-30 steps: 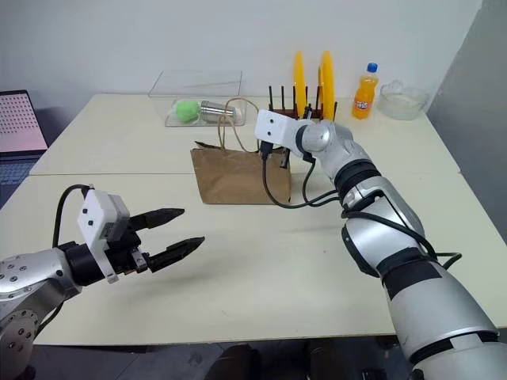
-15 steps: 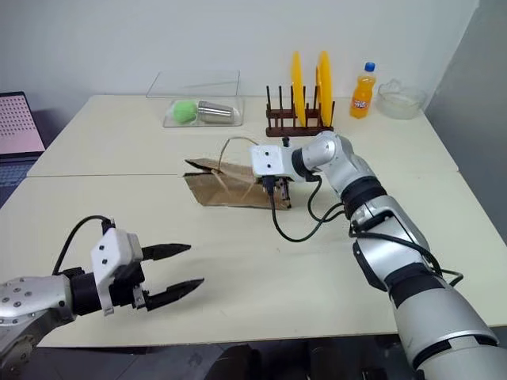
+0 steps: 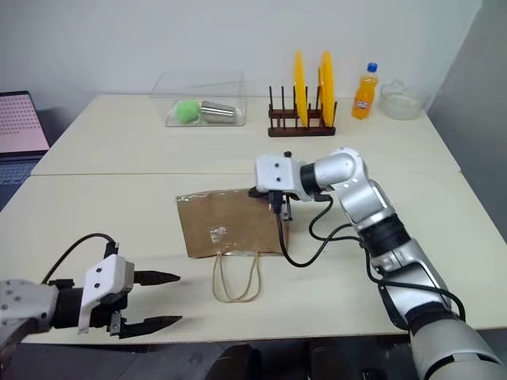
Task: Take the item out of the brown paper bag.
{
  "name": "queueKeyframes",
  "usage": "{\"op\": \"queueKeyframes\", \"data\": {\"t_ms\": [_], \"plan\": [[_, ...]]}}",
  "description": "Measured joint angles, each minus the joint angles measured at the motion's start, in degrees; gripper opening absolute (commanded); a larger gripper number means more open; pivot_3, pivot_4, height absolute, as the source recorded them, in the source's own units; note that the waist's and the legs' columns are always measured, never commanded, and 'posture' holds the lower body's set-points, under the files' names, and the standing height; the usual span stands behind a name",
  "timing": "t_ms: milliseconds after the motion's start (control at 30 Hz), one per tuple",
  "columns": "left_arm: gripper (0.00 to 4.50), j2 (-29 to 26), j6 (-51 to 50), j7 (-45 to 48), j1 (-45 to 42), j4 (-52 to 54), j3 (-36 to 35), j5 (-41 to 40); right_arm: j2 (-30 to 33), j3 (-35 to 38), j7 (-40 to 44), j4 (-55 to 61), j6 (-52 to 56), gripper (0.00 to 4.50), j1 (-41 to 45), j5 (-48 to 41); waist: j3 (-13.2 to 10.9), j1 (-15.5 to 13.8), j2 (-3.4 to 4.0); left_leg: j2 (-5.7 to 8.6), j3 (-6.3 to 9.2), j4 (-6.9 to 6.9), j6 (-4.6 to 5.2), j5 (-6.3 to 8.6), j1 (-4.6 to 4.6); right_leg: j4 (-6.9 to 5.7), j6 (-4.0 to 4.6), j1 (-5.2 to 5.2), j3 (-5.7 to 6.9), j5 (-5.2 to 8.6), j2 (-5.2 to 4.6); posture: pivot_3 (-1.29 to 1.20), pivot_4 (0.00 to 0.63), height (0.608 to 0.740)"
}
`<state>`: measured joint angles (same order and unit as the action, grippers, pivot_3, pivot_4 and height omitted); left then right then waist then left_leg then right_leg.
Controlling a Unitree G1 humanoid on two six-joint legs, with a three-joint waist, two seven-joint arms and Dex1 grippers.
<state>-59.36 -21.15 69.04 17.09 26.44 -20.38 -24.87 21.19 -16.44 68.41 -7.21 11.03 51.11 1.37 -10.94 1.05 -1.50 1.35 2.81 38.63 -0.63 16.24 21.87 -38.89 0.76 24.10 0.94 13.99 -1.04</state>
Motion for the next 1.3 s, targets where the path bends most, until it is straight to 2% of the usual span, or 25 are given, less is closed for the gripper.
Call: {"op": "queueKeyframes", "data": {"t_ms": [100, 133, 200, 233, 433, 567, 733, 1300], "plan": [[4.44, -0.5, 1.3, 0.2, -5.1, -2.5, 0.7, 0.7, 2.9, 2.7, -0.3, 11.1, 8.8, 0.00, -8.0, -5.2, 0.0, -0.6, 0.00, 0.00, -0.01, -0.01, 0.01, 0.01, 0.05, 0.09, -0.01, -0.01, -0.01, 0.00, -0.01, 0.00, 0.150, 0.740], [4.48, -0.5, 1.8, 0.2, -7.5, -2.9, 1.4, 0.8, 3.8, 4.3, -1.2, 15.6, 12.4, 0.00, -11.9, -7.4, 0.0, -1.0, 0.00, 0.00, 0.03, -0.03, 0.01, 0.01, 0.08, 0.14, -0.02, -0.02, 0.02, 0.00, -0.02, 0.00, 0.150, 0.740], [4.50, -0.4, 3.3, 0.2, -12.2, -3.9, 3.2, 1.2, 5.2, 6.3, -3.0, 22.7, 18.5, 0.39, -18.5, -10.6, 0.0, -1.1, 0.02, 0.01, -0.01, -0.03, 0.00, 0.01, 0.09, 0.15, -0.03, -0.01, 0.01, 0.00, -0.03, 0.00, 0.150, 0.740], [4.50, -0.4, 4.4, 0.2, -14.7, -4.4, 4.7, 1.8, 6.3, 7.0, -3.8, 25.6, 20.6, 0.61, -21.4, -11.9, 0.0, -1.1, 0.05, 0.01, -0.02, -0.04, 0.00, 0.01, 0.09, 0.17, -0.04, -0.01, 0.00, 0.01, -0.03, 0.00, 0.150, 0.740], [4.50, 2.1, 17.6, 1.8, -25.7, -9.2, 16.9, 9.9, 12.8, 9.5, -7.7, 39.8, 27.6, 2.77, -35.9, -16.9, 0.0, -0.5, 0.07, -0.03, -0.17, -0.17, 0.00, 0.00, -0.02, 0.13, -0.33, 0.00, -0.06, 0.18, 0.00, 0.00, 0.150, 0.740], [4.50, 4.8, 27.9, 3.5, -32.1, -15.4, 24.0, 15.7, 13.4, 10.2, -11.4, 46.6, 30.8, 2.77, -40.3, -20.4, 0.0, -0.6, 0.07, -0.06, -0.16, -0.19, 0.00, 0.00, -0.03, 0.13, -0.35, -0.01, -0.06, 0.19, 0.04, 0.00, 0.150, 0.740], [4.50, 6.6, 36.0, 4.3, -36.1, -21.6, 28.4, 19.8, 14.0, 11.0, -15.8, 49.7, 32.3, 2.77, -42.3, -21.9, 0.0, -0.8, 0.04, -0.03, -0.13, -0.18, 0.00, 0.00, 0.00, 0.17, -0.39, -0.02, -0.05, 0.21, 0.04, 0.00, 0.150, 0.740], [4.50, 11.3, 44.8, 5.0, -38.3, -29.5, 36.0, 24.7, 17.8, 14.8, -21.1, 53.6, 33.3, 2.77, -45.1, -29.8, 0.0, -0.8, 0.02, -0.02, -0.11, -0.16, 0.01, 0.00, 0.01, 0.18, -0.42, -0.05, -0.05, 0.21, 0.05, 0.00, 0.150, 0.740]]}}
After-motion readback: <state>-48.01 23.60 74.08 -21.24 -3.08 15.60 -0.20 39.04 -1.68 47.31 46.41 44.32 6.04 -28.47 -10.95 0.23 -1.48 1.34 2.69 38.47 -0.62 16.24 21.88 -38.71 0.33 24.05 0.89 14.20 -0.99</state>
